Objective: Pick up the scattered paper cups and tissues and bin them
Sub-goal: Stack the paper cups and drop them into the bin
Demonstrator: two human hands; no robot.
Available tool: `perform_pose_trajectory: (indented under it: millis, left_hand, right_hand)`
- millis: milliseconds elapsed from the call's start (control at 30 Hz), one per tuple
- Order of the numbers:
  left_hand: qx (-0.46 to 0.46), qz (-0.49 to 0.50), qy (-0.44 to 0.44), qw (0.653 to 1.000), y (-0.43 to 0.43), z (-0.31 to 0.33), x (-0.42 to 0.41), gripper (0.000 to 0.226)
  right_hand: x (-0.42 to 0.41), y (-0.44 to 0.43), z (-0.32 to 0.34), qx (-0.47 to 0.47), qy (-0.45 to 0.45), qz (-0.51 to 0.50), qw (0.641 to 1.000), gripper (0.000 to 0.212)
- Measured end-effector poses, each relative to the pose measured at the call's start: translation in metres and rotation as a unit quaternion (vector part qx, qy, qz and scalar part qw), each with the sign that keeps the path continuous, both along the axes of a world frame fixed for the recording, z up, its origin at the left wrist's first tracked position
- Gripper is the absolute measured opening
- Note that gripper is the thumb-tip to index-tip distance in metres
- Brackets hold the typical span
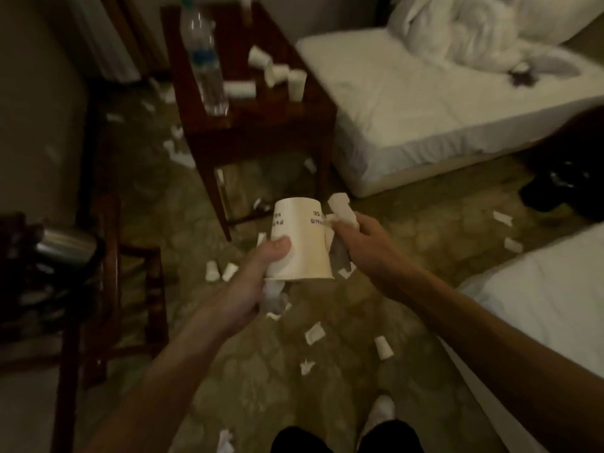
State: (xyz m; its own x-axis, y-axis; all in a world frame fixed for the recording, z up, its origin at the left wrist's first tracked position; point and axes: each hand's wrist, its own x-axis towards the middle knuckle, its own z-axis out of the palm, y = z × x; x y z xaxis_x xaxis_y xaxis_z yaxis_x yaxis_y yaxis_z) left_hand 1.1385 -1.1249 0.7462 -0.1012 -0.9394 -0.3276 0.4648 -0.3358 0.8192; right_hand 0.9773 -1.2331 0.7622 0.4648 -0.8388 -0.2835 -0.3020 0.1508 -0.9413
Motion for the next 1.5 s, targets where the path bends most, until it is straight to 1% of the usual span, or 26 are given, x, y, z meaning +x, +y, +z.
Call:
perform_pose_trajectory:
  millis: [67, 100, 167, 233, 300, 367, 433, 500, 533, 600, 667, 733, 800, 833, 933, 1033, 1133, 1200, 1300, 1333, 1367, 1433, 1500]
  left_hand:
    - [-0.031, -0.001, 0.029, 0.999, -0.012, 0.028, -0.008, 0.082]
    - [-0.044, -0.003, 0.028, 0.999, -0.019, 0.039, -0.013, 0.086]
    - [-0.063, -0.008, 0.028, 0.998, -0.034, 0.054, -0.024, 0.089]
    - [-0.065, -0.016, 0.035, 0.997, -0.049, 0.062, -0.038, 0.092]
    - [-0.079, -0.03, 0.009, 0.996, -0.067, 0.066, -0.055, 0.089]
    - [-0.089, -0.054, -0.038, 0.994, -0.088, 0.066, -0.074, 0.077]
    - [-0.084, -0.08, -0.074, 0.99, -0.11, 0.063, -0.094, 0.074]
    - [-0.067, -0.099, -0.081, 0.99, -0.136, 0.059, -0.115, 0.075]
    - [-0.059, -0.1, -0.074, 0.99, -0.15, 0.056, -0.125, 0.078]
    - [-0.038, -0.098, -0.028, 0.994, -0.179, 0.052, -0.147, 0.091]
    - [-0.016, -0.1, -0.011, 0.995, -0.213, 0.053, -0.169, 0.095]
    - [0.007, -0.108, -0.025, 0.994, -0.251, 0.059, -0.192, 0.09]
    - [0.019, -0.135, -0.032, 0.99, -0.292, 0.072, -0.216, 0.079]
    - [0.017, -0.158, -0.043, 0.986, -0.315, 0.079, -0.228, 0.077]
    - [0.004, -0.204, -0.067, 0.977, -0.363, 0.089, -0.255, 0.072]
    - [0.034, -0.249, -0.073, 0.965, -0.411, 0.085, -0.281, 0.075]
    - [0.039, -0.283, -0.102, 0.953, -0.463, 0.072, -0.31, 0.072]
    - [0.04, -0.277, -0.137, 0.95, -0.502, 0.057, -0.327, 0.081]
    - [0.039, -0.294, -0.19, 0.936, -0.568, 0.03, -0.348, 0.103]
    - [0.049, -0.305, -0.19, 0.932, -0.591, 0.021, -0.353, 0.106]
    - [0.067, -0.322, -0.173, 0.928, -0.614, 0.013, -0.358, 0.105]
    - [0.102, -0.366, -0.13, 0.916, -0.659, -0.001, -0.368, 0.096]
    - [0.125, -0.378, -0.117, 0.91, -0.702, -0.014, -0.376, 0.097]
  right_hand:
    - [-0.013, 0.0, 0.028, -0.024, -0.032, -0.016, 0.999, 0.02]
    - [-0.022, 0.0, 0.039, -0.034, -0.047, -0.025, 0.998, 0.023]
    - [-0.041, -0.001, 0.057, -0.052, -0.064, -0.055, 0.995, 0.026]
    - [-0.062, -0.006, 0.066, -0.071, -0.072, -0.079, 0.992, 0.018]
    - [-0.083, -0.013, 0.072, -0.084, -0.073, -0.106, 0.988, 0.015]
    - [-0.106, -0.026, 0.072, -0.082, -0.077, -0.141, 0.984, 0.012]
    - [-0.128, -0.041, 0.07, -0.061, -0.096, -0.163, 0.98, 0.01]
    - [-0.154, -0.062, 0.064, -0.03, -0.109, -0.183, 0.977, 0.009]
    - [-0.167, -0.073, 0.06, -0.012, -0.121, -0.194, 0.973, 0.009]
    - [-0.192, -0.096, 0.054, 0.018, -0.137, -0.213, 0.967, 0.009]
    - [-0.218, -0.124, 0.052, 0.044, -0.153, -0.233, 0.959, 0.011]
    - [-0.245, -0.153, 0.05, 0.062, -0.178, -0.249, 0.95, 0.009]
    - [-0.27, -0.184, 0.051, 0.076, -0.191, -0.264, 0.942, 0.017]
    - [-0.283, -0.2, 0.052, 0.088, -0.202, -0.277, 0.935, 0.017]
    - [-0.308, -0.235, 0.048, 0.103, -0.232, -0.316, 0.914, 0.003]
    - [-0.332, -0.267, 0.041, 0.088, -0.212, -0.369, 0.901, 0.005]
    - [-0.354, -0.298, 0.03, 0.085, -0.192, -0.402, 0.891, 0.005]
    - [-0.365, -0.323, 0.018, 0.086, -0.181, -0.421, 0.884, 0.007]
    - [-0.378, -0.37, -0.008, 0.089, -0.174, -0.453, 0.87, 0.007]
    - [-0.38, -0.387, -0.016, 0.093, -0.183, -0.465, 0.861, 0.009]
    - [-0.381, -0.406, -0.024, 0.097, -0.194, -0.478, 0.851, 0.01]
    - [-0.382, -0.443, -0.041, 0.119, -0.215, -0.509, 0.825, 0.011]
    - [-0.384, -0.479, -0.05, 0.157, -0.233, -0.534, 0.798, 0.013]
